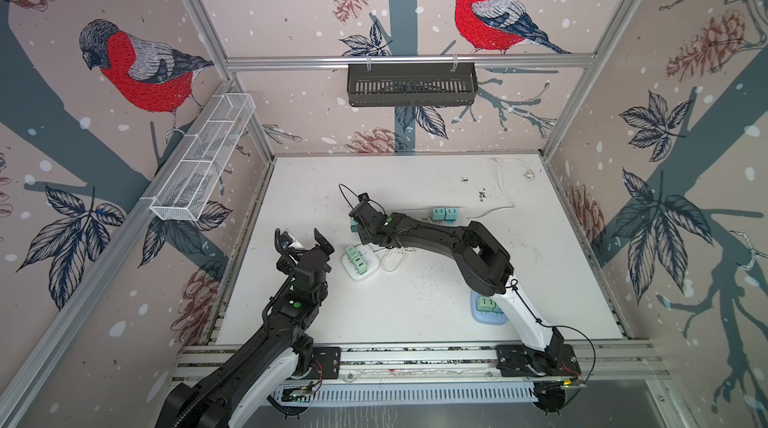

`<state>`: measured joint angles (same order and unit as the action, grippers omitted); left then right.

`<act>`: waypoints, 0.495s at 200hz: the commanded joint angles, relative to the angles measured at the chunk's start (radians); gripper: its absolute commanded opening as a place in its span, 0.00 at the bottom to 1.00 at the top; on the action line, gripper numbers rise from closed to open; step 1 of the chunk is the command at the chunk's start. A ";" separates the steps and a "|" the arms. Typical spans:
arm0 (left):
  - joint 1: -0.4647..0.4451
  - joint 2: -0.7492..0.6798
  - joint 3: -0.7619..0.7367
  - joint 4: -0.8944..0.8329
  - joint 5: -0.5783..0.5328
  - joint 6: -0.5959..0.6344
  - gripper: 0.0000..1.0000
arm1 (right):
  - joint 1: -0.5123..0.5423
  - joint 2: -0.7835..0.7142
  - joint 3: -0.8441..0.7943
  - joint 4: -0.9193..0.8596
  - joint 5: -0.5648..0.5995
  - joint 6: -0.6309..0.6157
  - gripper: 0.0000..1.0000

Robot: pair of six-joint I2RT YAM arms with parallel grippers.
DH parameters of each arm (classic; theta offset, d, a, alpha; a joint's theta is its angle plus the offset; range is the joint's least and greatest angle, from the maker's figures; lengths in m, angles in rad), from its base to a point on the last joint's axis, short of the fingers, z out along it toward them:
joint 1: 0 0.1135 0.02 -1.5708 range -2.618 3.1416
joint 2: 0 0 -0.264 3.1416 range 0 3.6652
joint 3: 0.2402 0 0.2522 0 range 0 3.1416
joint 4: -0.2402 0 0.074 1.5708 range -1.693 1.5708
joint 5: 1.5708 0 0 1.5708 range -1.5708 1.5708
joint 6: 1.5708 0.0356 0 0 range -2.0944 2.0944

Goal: Insert the plug
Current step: 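Lift the pink-and-brown adapter off the table with the right gripper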

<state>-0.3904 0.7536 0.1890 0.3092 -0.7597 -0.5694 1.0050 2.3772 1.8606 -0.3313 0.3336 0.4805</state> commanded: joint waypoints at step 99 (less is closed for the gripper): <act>0.002 -0.010 -0.008 0.052 -0.012 -0.015 0.97 | 0.013 -0.007 -0.166 0.083 -0.036 0.020 0.48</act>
<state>-0.3904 0.7414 0.1818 0.3092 -0.7593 -0.5694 1.0138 2.3760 1.7508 -0.1844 0.3363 0.5007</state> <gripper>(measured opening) 0.972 0.500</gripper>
